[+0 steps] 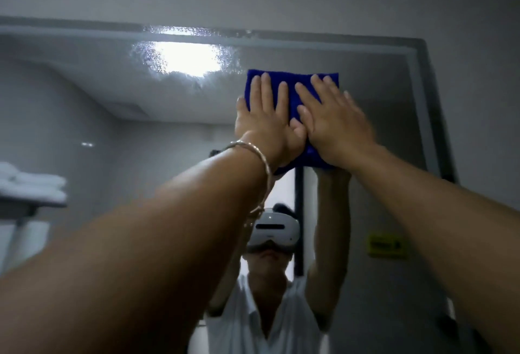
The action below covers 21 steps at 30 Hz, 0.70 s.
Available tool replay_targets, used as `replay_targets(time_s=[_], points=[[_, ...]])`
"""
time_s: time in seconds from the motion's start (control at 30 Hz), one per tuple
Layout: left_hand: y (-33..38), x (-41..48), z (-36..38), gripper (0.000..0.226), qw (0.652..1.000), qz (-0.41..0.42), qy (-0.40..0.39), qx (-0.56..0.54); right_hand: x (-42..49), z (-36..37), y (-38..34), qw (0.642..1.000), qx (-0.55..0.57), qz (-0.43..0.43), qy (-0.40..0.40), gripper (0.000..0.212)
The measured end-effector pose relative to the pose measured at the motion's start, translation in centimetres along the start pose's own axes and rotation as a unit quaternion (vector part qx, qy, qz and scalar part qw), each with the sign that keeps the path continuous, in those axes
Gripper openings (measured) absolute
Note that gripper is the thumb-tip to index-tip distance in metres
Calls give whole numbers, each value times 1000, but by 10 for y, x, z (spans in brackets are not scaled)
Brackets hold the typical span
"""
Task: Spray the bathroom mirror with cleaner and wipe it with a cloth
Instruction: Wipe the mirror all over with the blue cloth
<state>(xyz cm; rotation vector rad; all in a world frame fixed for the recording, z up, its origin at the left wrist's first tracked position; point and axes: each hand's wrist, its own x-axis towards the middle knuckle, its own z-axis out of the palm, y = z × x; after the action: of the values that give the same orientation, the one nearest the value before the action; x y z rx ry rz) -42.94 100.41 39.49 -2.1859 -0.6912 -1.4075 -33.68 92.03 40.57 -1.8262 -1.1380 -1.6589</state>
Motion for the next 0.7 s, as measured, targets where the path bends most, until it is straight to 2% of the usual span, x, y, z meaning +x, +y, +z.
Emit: replay_targets(time_s=[0.13, 0.37, 0.5, 0.7], points=[[4, -14, 16, 62, 997, 16, 67, -19, -16, 7, 1, 999, 41, -1, 11, 50], [40, -101, 65, 64, 989, 109, 93, -34, -137, 38, 22, 996, 49, -12, 79, 51], [34, -71, 51, 74, 988, 129, 78, 24, -109, 27, 32, 997, 39, -37, 64, 56], [74, 29, 3, 66, 999, 37, 37, 0, -7, -13, 80, 1000, -3, 25, 17, 50]])
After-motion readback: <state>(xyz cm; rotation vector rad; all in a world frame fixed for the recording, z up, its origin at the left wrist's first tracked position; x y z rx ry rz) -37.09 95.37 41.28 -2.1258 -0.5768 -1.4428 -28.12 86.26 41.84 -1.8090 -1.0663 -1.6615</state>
